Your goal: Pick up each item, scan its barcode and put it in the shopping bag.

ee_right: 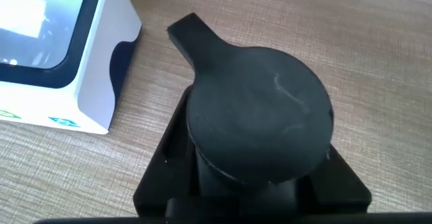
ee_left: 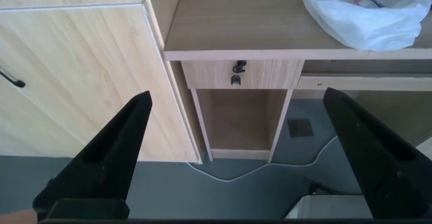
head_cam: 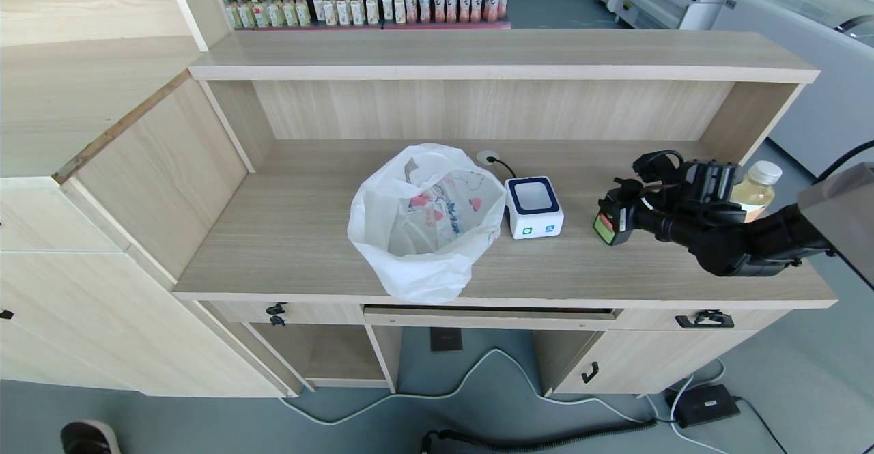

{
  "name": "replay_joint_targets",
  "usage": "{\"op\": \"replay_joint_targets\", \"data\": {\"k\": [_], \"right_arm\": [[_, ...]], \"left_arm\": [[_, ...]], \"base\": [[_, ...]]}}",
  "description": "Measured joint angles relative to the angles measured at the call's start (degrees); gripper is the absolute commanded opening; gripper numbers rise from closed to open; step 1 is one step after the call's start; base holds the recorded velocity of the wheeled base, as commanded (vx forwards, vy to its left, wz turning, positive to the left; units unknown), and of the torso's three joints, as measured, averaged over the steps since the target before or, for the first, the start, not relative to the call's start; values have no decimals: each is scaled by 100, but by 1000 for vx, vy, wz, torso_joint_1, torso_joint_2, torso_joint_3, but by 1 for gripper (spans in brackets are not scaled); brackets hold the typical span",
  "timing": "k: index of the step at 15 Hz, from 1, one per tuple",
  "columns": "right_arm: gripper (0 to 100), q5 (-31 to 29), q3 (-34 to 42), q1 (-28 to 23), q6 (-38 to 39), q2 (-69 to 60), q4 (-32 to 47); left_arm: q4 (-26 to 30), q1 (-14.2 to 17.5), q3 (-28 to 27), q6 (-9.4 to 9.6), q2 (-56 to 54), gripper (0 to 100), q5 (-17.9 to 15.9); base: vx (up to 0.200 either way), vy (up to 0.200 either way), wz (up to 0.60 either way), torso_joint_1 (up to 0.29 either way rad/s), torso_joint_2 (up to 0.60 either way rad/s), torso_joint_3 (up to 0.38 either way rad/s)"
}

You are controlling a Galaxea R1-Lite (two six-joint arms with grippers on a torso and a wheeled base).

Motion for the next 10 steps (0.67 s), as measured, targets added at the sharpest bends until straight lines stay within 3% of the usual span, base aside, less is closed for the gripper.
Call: {"op": "replay_joint_targets", "data": {"k": [6, 8, 10], "right_arm": [[0, -30, 422, -68, -364, -590, 29], [0, -30, 973, -184, -652, -1293, 79], [0, -33, 1755, -413, -1410, -2266, 134]], "left_arm": [[0, 0, 0, 0, 0, 100, 2], [0, 0, 0, 0, 0, 100, 0], [0, 0, 0, 0, 0, 100, 0]], "base": [[0, 0, 0, 0, 0, 0], [0, 0, 0, 0, 0, 0], [0, 0, 0, 0, 0, 0]]}}
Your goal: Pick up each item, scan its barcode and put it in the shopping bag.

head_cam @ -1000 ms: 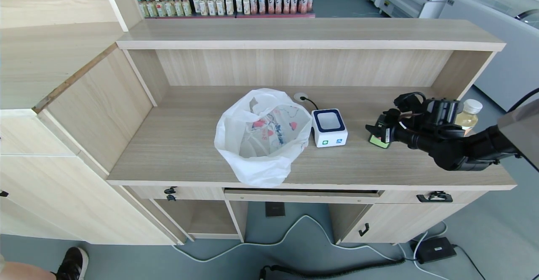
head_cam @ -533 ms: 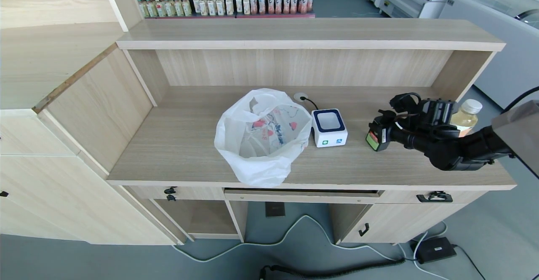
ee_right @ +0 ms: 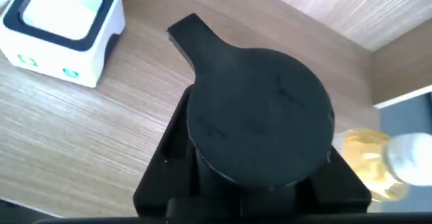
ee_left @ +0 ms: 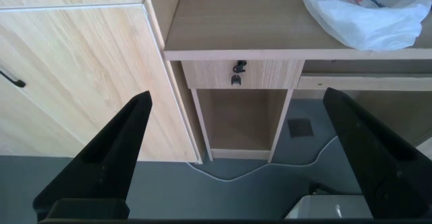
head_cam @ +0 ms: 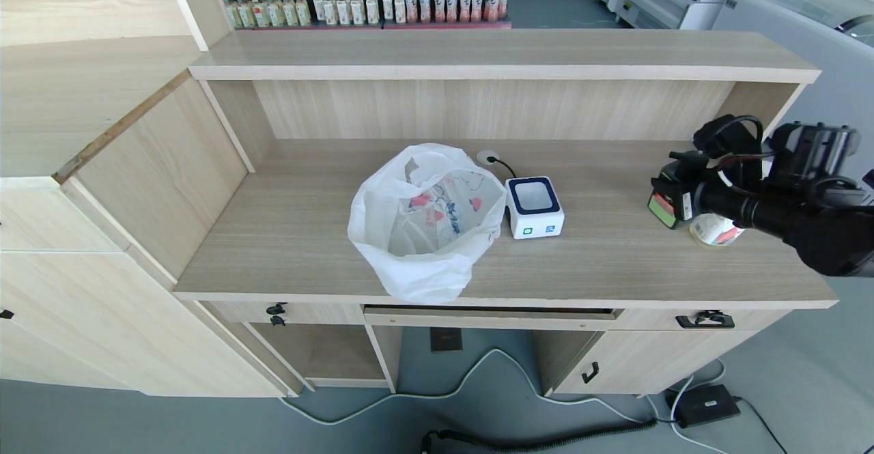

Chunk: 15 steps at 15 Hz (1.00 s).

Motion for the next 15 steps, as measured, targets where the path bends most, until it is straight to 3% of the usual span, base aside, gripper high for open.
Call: {"op": "replay_joint_targets", "data": {"k": [2, 4, 7, 9, 12, 15], "right_arm": [[0, -6, 916, -315, -1308, -1133, -20], [0, 143, 1787, -679, -3449, -2225, -143], [0, 1256, 2487, -805, -5990, -3401, 22], [0, 1866, 2619, -552, -7820, -3958, 99], [0, 2163, 2745, 293, -10330, -4576, 134], [0, 2238, 2966, 1349, -11791, -4914, 169]], "left_arm": [[0, 0, 0, 0, 0, 100, 0], [0, 0, 0, 0, 0, 100, 0], [0, 0, 0, -2, 0, 100, 0], [2, 0, 0, 0, 0, 100, 0], [0, 0, 0, 0, 0, 100, 5], [0, 0, 0, 0, 0, 100, 0]], "base": [[0, 0, 0, 0, 0, 0], [0, 0, 0, 0, 0, 0], [0, 0, 0, 0, 0, 0], [0, 0, 0, 0, 0, 0], [0, 0, 0, 0, 0, 0], [0, 0, 0, 0, 0, 0]]}}
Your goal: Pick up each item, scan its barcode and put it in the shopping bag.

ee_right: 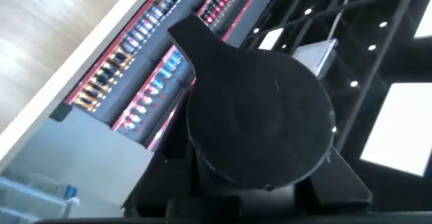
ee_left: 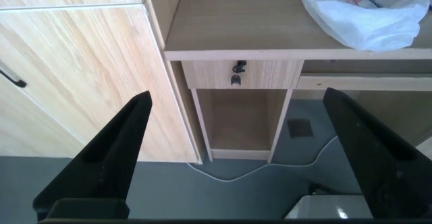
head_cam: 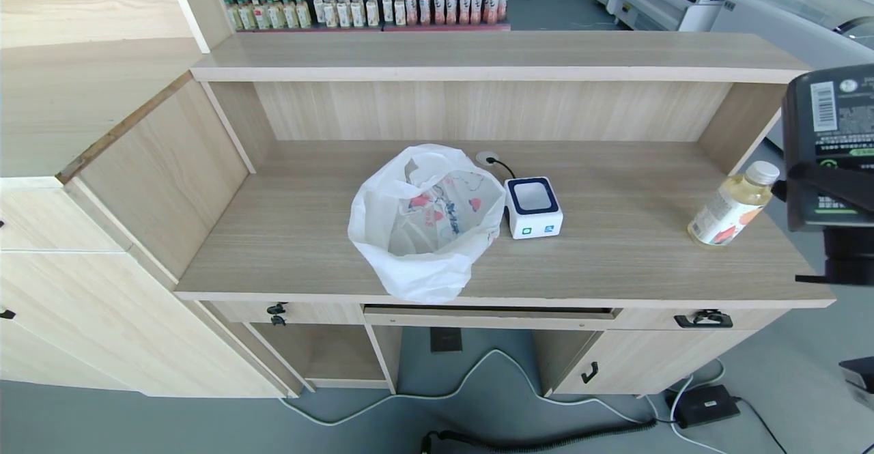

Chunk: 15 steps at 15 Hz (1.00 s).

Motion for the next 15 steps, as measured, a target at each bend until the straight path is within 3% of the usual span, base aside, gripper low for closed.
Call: {"op": "replay_joint_targets", "data": {"k": [3, 6, 8, 15], "right_arm": [[0, 90, -20, 1317, -775, 355, -104], [0, 127, -29, 2494, -802, 1091, -1385], [0, 123, 133, 2800, -404, 1504, -2264], [0, 121, 183, 3263, -20, 2269, -2305]], "left_arm": [[0, 0, 0, 0, 0, 100, 0], [2, 0, 0, 2, 0, 100, -1], [0, 0, 0, 0, 0, 100, 0], [0, 0, 0, 0, 0, 100, 2]], "base": [[0, 0, 0, 0, 0, 0], [0, 0, 0, 0, 0, 0], [0, 0, 0, 0, 0, 0], [0, 0, 0, 0, 0, 0]]}}
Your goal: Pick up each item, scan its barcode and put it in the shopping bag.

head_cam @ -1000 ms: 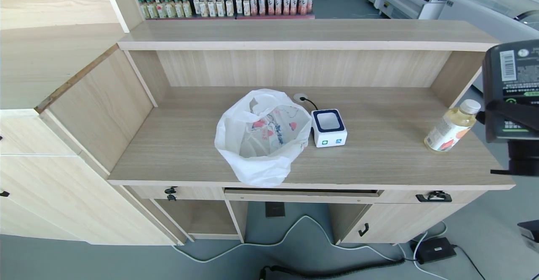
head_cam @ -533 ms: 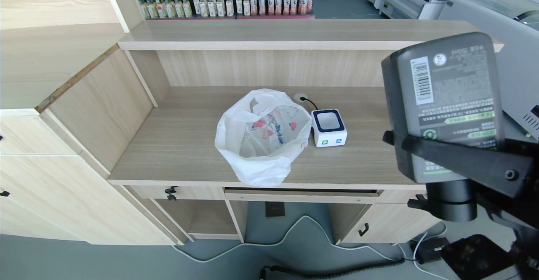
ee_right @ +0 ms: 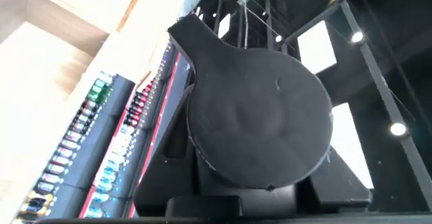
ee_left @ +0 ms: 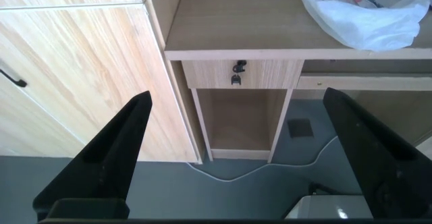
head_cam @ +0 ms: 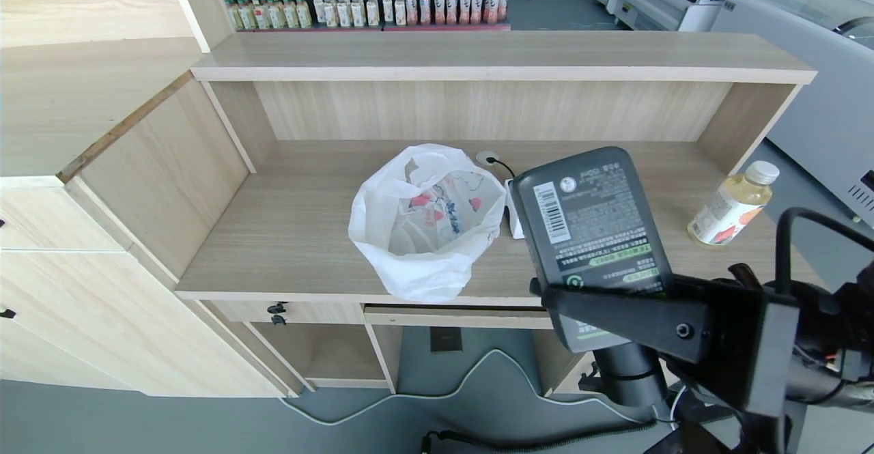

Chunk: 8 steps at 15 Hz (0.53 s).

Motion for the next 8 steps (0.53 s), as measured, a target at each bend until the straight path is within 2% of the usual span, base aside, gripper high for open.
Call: {"op": "replay_joint_targets", "data": {"k": [5, 8], "right_arm": [[0, -238, -133, 975, 235, 285, 26], [0, -276, -67, 1130, 233, 272, 59]], "left_arm": [[0, 0, 0, 0, 0, 100, -2], [0, 0, 0, 0, 0, 100, -2]], "base": [[0, 0, 0, 0, 0, 0], [0, 0, 0, 0, 0, 0]]}}
